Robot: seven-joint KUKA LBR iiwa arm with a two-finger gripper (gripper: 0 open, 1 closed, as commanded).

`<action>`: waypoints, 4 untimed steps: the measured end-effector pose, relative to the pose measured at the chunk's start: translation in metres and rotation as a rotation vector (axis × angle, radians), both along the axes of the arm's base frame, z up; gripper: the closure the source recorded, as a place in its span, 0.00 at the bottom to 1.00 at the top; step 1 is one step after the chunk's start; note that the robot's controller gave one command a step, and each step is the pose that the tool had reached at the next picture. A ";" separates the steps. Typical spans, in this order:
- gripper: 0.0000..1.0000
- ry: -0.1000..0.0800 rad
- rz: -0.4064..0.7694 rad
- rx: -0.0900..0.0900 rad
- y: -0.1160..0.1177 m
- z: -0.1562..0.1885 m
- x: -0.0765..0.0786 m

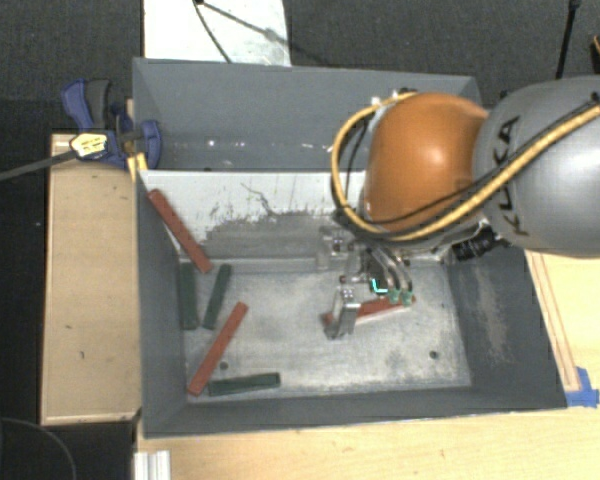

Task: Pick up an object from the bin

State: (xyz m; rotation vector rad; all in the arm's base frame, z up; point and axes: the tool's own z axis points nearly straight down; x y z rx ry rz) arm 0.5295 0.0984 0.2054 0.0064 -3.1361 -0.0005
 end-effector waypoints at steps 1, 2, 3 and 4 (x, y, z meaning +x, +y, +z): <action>0.00 -0.002 0.320 0.001 -0.048 -0.135 0.013; 0.00 -0.012 0.361 -0.001 -0.085 -0.135 0.044; 1.00 -0.009 0.359 0.002 -0.082 -0.135 0.043; 1.00 -0.015 0.370 -0.001 -0.092 0.009 0.033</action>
Offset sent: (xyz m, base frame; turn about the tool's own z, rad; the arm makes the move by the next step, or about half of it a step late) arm 0.0141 -0.0468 -0.1324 -0.3221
